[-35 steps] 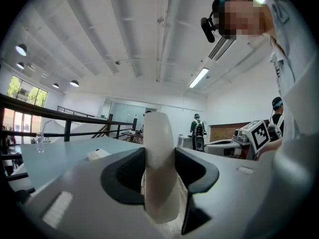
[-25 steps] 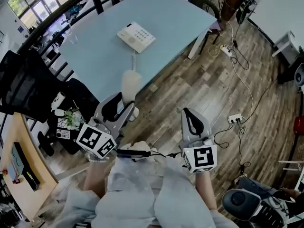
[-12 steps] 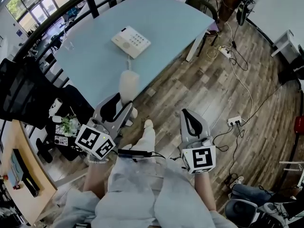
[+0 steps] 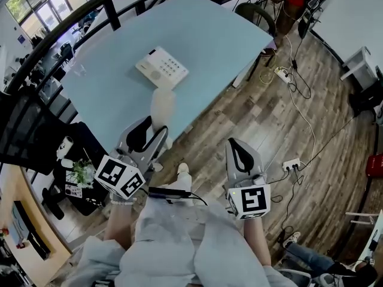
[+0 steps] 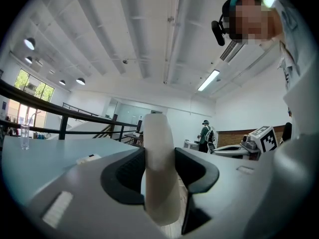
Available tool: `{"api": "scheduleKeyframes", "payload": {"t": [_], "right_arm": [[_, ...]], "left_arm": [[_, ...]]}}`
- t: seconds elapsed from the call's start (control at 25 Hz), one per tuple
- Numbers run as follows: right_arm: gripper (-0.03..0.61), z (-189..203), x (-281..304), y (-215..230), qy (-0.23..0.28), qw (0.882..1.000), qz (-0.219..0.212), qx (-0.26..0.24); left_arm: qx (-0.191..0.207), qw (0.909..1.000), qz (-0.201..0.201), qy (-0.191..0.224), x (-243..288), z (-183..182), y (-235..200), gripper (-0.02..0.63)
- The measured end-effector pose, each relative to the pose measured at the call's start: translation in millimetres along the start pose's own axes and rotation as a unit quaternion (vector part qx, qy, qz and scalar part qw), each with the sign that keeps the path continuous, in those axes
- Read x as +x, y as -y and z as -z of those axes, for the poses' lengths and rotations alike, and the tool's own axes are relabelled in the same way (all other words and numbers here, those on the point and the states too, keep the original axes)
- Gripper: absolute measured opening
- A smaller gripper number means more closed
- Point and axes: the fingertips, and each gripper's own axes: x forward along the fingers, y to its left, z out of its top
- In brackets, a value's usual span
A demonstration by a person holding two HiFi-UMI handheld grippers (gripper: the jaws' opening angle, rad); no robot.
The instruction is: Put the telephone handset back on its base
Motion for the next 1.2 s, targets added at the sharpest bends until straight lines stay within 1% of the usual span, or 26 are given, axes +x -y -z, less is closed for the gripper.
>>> {"api": "scheduleKeyframes", "payload": {"t": [0.24,0.56,0.88,1.2], "right_arm": [[0.006,-8,54,14,-0.009,1.0,-0.01,-0.003],[0.006,-11,120,35,-0.017,1.0,-0.023,-0.007],[0.006,-12,164,35,-0.022,0.999,-0.044,-0.016],[0.006,-5,186,34,-0.029,0.997,-0.062,-0.021]], "left_arm": [[0.005,1.0,-0.008,0.001,36,-12,-39,0.189],[0.008,0.9996,-0.028,-0.007,76,-11,-86,0.189],[0.001,0.9986,-0.051,-0.012,87,-4,-123,0.189],[-0.009,0.9962,-0.086,-0.01,82,-3,-140,0.189]]}}
